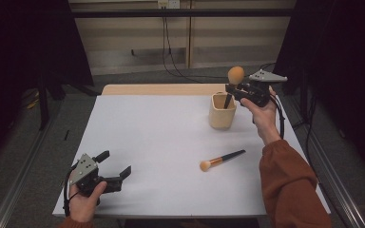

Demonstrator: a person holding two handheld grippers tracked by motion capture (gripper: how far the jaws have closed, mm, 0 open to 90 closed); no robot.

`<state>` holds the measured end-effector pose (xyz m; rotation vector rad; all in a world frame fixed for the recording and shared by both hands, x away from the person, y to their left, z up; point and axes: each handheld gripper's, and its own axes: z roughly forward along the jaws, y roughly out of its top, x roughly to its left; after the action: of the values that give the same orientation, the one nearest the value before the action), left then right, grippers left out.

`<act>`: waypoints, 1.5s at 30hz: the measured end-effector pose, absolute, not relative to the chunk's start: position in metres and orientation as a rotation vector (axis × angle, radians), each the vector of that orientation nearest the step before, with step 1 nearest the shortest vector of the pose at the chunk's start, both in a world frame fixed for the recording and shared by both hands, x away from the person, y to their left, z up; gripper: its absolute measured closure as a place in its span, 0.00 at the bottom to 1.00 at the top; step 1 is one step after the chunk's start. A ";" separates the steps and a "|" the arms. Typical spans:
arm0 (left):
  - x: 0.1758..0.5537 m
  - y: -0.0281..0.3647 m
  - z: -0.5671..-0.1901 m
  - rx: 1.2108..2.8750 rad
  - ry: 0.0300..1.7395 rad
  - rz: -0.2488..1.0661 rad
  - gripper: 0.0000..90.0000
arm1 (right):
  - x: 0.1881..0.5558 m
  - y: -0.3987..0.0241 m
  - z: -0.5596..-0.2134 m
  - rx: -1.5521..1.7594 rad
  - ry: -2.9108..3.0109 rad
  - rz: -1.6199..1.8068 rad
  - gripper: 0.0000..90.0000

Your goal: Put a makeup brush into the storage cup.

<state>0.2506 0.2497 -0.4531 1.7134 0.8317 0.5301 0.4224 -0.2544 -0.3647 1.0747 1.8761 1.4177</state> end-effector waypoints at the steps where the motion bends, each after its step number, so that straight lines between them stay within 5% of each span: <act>1: 0.251 0.249 -0.453 1.715 0.833 0.533 0.03 | 0.423 -0.255 -0.366 1.073 1.878 1.416 0.73; 45: 0.250 0.249 -0.452 1.718 0.825 0.556 0.03 | 0.434 -0.251 -0.414 1.171 1.937 1.368 0.73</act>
<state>0.2504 0.2489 -0.4523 1.7181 0.8248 0.5563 0.4343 -0.2507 -0.4135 1.1708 1.9371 1.3682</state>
